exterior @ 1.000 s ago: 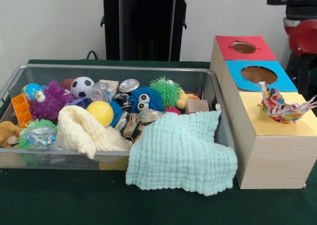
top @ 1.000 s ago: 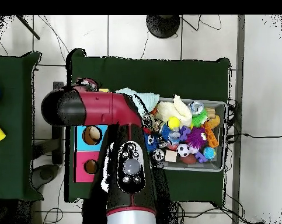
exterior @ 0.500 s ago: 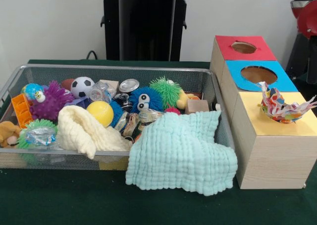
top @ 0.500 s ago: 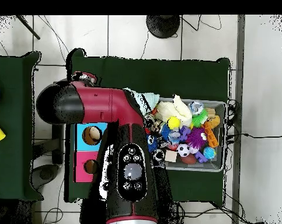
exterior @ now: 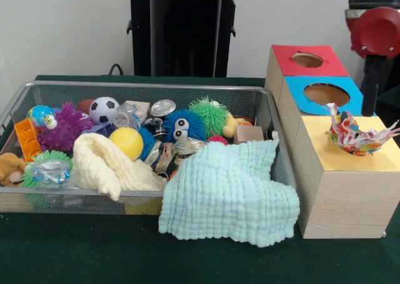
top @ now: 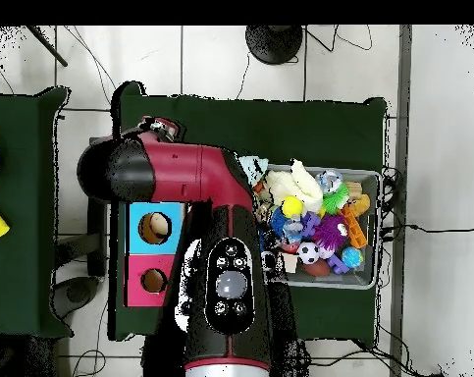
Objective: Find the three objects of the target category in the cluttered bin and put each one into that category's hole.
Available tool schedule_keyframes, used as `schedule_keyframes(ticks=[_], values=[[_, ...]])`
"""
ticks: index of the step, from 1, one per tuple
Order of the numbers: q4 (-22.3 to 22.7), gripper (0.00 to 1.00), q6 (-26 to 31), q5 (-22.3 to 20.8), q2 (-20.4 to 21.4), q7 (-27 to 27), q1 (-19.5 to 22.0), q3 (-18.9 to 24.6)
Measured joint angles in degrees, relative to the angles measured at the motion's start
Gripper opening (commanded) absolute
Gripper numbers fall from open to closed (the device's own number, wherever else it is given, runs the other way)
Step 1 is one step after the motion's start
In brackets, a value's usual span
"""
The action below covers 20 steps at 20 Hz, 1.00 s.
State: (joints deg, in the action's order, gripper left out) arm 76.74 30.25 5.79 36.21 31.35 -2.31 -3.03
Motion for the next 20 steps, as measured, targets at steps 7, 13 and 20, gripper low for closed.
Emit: schedule_keyframes(ticks=[7,13,20], values=[[-0.37,0.0,0.0,-0.12,-2.53,0.0,0.06,-1.06],[-0.38,0.0,-0.01,-0.25,-4.11,0.0,0.06,-1.05],[-0.37,0.0,-0.01,-0.29,-5.15,0.0,0.06,-1.05]])
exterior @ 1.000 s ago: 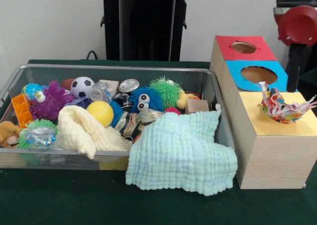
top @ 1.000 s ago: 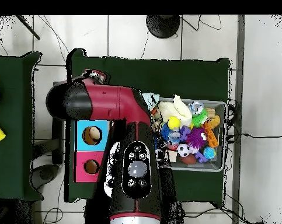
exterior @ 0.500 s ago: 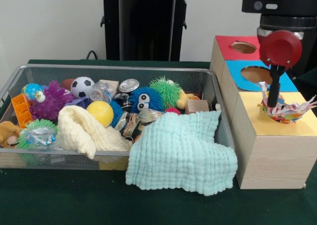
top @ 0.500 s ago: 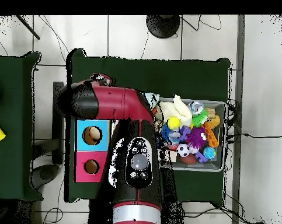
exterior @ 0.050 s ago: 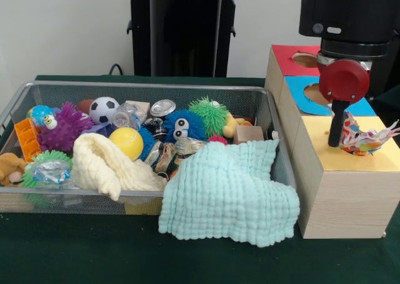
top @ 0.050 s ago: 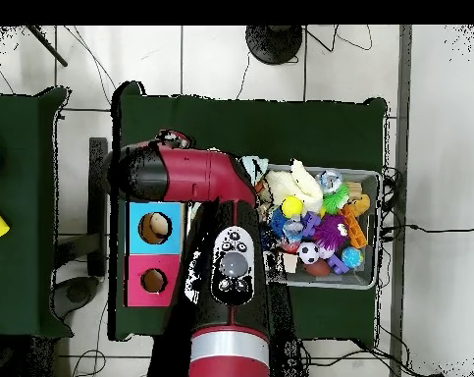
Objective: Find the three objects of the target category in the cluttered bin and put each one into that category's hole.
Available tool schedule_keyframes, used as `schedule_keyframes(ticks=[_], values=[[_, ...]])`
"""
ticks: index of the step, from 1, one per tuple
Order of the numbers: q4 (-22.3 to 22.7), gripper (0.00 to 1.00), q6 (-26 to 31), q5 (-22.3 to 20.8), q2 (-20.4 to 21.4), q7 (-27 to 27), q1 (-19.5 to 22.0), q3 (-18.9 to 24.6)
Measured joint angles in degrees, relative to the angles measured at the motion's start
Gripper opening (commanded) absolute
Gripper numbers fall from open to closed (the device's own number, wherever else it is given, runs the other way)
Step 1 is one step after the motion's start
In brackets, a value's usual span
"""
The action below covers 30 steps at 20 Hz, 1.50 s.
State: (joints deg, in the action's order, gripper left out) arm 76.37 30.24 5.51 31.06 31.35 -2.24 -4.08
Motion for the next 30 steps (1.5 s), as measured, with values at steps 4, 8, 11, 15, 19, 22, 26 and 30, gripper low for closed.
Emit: schedule_keyframes(ticks=[4,8,11,15,19,22,26,30], values=[[0.04,0.0,0.0,0.01,0.01,0.0,0.0,0.05],[0.25,0.0,0.0,0.06,0.04,0.0,0.06,0.38],[0.47,0.0,0.0,0.11,0.1,0.0,0.29,1.19],[0.55,0.0,0.0,0.19,0.11,0.0,0.47,1.97],[0.65,0.0,0.0,0.67,0.09,0.0,0.83,3.13],[0.67,0.0,0.0,0.69,0.09,0.0,0.81,3.37],[0.67,0.0,0.0,0.69,0.09,0.0,0.8,3.39],[0.67,0.0,0.0,0.69,0.09,0.0,0.75,3.38]])
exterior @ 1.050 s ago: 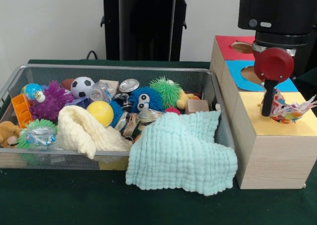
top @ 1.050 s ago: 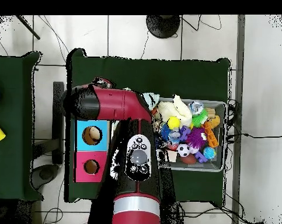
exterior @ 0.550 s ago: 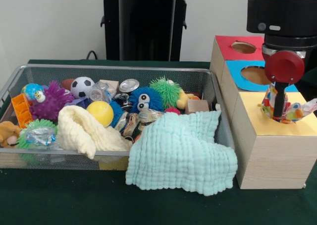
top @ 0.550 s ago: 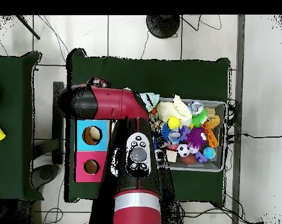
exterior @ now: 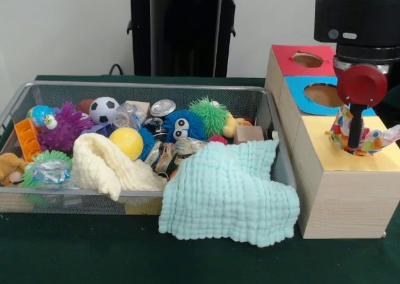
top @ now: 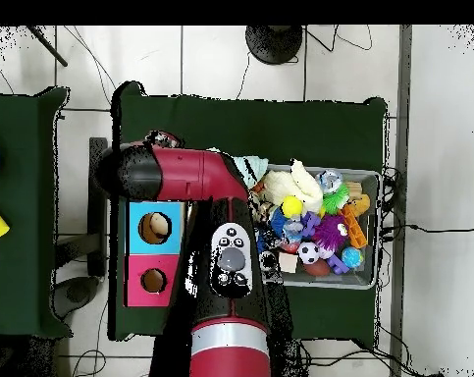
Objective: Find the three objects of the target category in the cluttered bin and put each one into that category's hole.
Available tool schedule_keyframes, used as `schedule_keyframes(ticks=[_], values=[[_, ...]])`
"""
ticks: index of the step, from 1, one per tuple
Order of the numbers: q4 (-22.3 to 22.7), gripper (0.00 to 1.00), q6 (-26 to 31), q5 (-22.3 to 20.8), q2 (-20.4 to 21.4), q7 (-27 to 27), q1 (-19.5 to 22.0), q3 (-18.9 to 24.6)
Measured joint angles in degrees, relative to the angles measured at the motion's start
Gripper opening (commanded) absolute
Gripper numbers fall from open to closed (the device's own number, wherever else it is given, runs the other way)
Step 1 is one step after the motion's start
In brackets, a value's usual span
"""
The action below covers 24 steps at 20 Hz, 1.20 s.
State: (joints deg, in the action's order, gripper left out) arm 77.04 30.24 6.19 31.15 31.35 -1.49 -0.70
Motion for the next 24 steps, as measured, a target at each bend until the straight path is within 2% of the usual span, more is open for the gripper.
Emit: schedule_keyframes(ticks=[24], values=[[-0.02,0.0,2.48,0.6,-1.51,0.16,-3.26,-3.73]])
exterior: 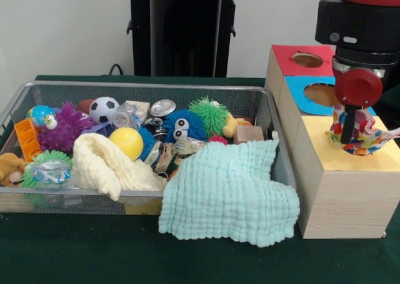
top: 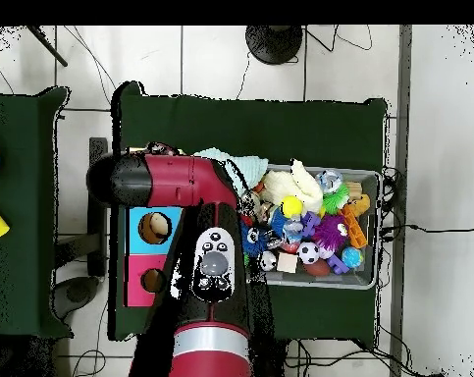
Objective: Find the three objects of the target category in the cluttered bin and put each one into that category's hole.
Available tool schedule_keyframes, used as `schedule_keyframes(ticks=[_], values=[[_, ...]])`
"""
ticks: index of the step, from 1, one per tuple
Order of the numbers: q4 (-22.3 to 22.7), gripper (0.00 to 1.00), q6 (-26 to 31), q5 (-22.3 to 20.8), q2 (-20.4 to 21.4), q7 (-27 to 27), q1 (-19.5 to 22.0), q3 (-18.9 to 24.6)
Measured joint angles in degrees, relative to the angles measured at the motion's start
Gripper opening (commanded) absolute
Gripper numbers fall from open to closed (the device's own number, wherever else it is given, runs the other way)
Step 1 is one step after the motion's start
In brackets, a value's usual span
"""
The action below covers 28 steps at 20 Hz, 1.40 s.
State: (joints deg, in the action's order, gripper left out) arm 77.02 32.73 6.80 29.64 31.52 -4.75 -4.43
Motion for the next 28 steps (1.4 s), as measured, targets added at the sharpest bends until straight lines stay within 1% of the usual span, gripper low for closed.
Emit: schedule_keyframes(ticks=[7,16,18,22,28], values=[[-0.22,0.0,-0.04,0.13,-1.93,0.0,-0.02,-0.16],[-0.73,0.0,-0.01,0.34,-2.17,0.08,-0.66,-0.88],[-1.39,0.0,-0.01,0.77,-2.76,0.99,-2.06,-2.71],[-1.95,0.0,-0.05,0.95,-3.18,2.77,-3.19,-3.93],[-1.96,0.0,-0.05,0.98,-3.22,3.61,-3.25,-4.1]])
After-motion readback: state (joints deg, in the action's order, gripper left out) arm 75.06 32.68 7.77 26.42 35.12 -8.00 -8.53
